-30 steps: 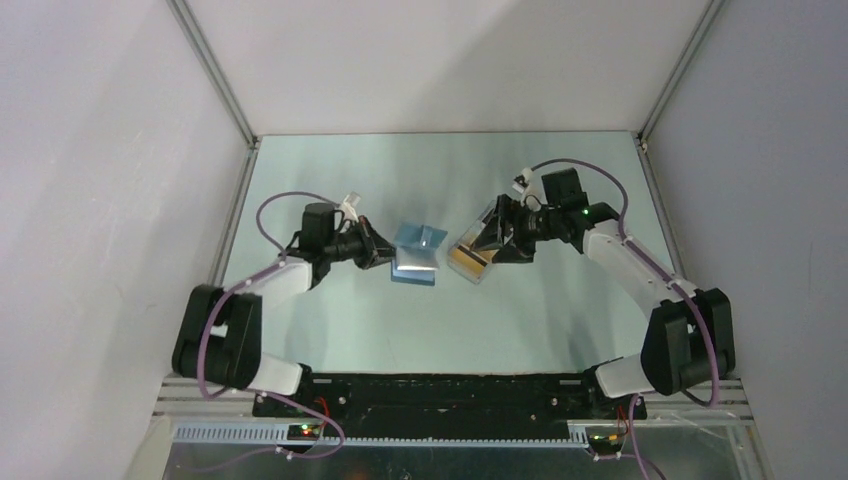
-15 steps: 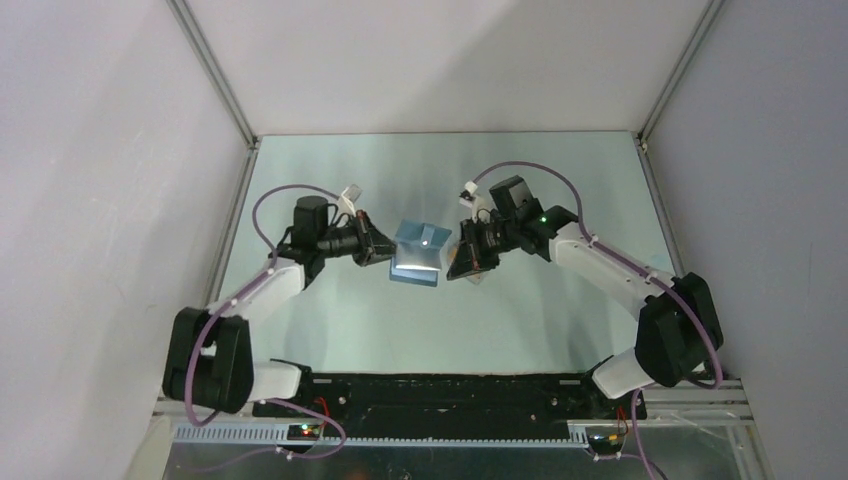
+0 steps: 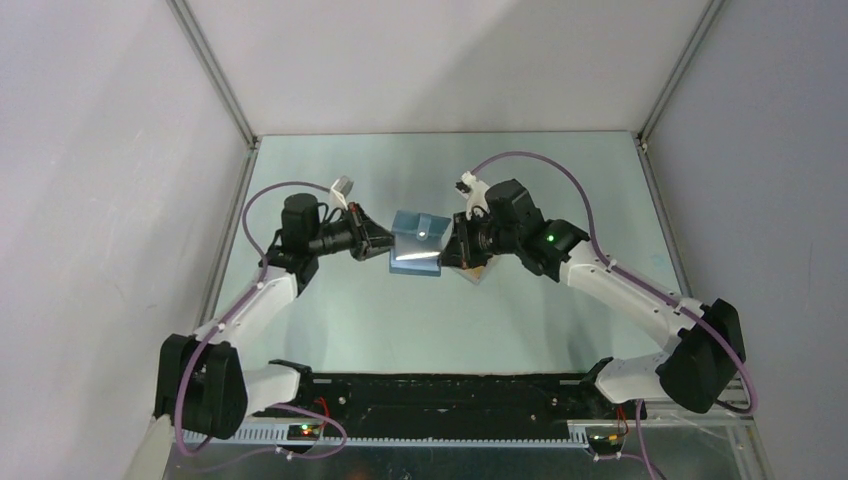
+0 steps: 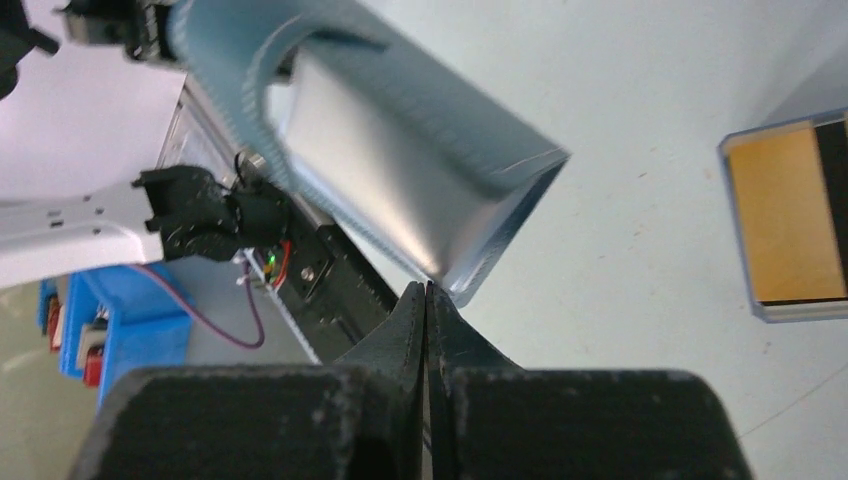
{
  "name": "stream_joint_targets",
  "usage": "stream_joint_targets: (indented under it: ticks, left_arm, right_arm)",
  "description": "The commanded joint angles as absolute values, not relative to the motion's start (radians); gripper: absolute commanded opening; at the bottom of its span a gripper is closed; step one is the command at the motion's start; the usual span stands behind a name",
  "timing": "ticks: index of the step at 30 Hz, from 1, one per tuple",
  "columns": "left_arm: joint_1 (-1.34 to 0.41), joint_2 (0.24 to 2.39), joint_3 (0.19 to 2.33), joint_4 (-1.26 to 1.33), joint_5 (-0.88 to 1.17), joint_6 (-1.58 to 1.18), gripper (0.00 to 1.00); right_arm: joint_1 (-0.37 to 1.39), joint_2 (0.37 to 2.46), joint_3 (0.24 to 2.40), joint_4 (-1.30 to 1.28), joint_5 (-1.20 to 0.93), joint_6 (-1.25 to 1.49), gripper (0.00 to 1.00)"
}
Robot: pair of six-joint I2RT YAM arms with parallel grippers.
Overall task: Put the credit cards into the card holder
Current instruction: Open the card holder at the center of the board.
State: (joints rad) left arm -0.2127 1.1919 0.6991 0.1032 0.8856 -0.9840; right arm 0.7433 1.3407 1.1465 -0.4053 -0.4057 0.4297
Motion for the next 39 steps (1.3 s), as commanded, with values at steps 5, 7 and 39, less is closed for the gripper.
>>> stream_joint_targets:
  ticks: [5, 7, 39]
  left_arm:
    - [-0.209, 1.137, 0.710, 0.158, 0.942, -1.017, 0.00]
    - [-0.210, 1.141, 0.701, 0.157, 0.951, -1.012, 0.00]
    - [-0.218, 1.159, 0.613, 0.158, 1.013, -0.907, 0.00]
  right_arm:
    - [0.748, 1.345, 1.145, -0.266, -0.267, 0.489, 0.00]
    - [0.747, 1.347, 1.144, -0.240, -0.259, 0.497, 0.00]
    - [0.691, 1.651, 1.207, -0.012, -0.427, 0.606, 0.00]
